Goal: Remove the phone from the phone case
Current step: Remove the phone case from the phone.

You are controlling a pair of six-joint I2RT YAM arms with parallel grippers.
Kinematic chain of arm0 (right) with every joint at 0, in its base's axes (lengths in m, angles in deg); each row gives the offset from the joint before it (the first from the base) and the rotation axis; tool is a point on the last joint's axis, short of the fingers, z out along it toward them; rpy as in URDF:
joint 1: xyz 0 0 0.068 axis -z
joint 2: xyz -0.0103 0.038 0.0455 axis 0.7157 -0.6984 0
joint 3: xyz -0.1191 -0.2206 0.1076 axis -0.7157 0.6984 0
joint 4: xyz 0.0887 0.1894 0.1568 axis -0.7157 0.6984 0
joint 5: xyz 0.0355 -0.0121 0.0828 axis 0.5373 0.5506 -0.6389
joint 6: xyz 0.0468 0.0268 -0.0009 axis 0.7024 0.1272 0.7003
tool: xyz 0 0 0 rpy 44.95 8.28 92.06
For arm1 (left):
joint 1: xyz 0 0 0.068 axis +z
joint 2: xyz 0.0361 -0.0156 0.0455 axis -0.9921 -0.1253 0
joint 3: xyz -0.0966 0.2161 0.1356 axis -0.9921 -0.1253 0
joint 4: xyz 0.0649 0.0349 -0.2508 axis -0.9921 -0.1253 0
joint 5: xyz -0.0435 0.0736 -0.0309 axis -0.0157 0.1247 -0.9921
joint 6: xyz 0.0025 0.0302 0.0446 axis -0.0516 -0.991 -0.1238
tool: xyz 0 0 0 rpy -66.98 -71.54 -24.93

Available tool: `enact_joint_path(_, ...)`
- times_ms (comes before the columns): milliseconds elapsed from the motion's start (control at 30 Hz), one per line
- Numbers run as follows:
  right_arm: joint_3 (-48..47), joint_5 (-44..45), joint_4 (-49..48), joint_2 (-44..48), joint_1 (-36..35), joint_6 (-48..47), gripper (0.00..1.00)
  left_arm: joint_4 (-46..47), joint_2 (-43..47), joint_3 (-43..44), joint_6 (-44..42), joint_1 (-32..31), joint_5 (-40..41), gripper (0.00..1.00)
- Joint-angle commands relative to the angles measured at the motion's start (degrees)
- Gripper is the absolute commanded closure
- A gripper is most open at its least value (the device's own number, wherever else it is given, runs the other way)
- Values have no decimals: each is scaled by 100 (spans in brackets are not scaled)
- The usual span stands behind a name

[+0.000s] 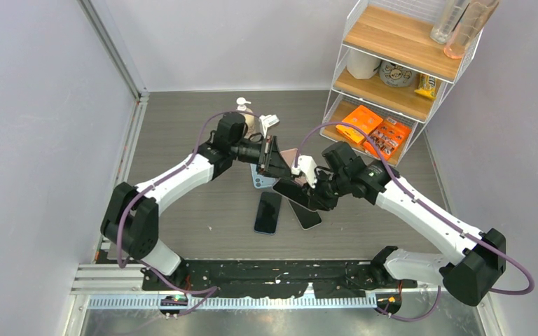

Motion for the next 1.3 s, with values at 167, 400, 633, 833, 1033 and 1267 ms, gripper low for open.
enact_joint_path(167,-1010,399,-1985,444,-39,-291,95,-1067,-513,-497,758,46,1239,100)
enact_joint_path(400,-1006,471,-1917,525,-39,-406,95,-1289,-421,-385,486,56,1377,100)
enact_joint_path(633,-707,353,-1823,565,-39,-635,95,-1405,-158,130,-223,211,1126,95)
enact_joint_path(833,-411,13,-1645,626,-39,-994,95,-1966,67,761,-1079,698,634,53)
enact_joint_path(1033,-395,-138,-1473,612,-39,-1175,95,-2362,342,997,-1745,1070,91,18)
enact_joint_path(1267,-551,-398,-1255,427,-5,-1191,95,-3334,761,1459,-3495,1115,-252,9)
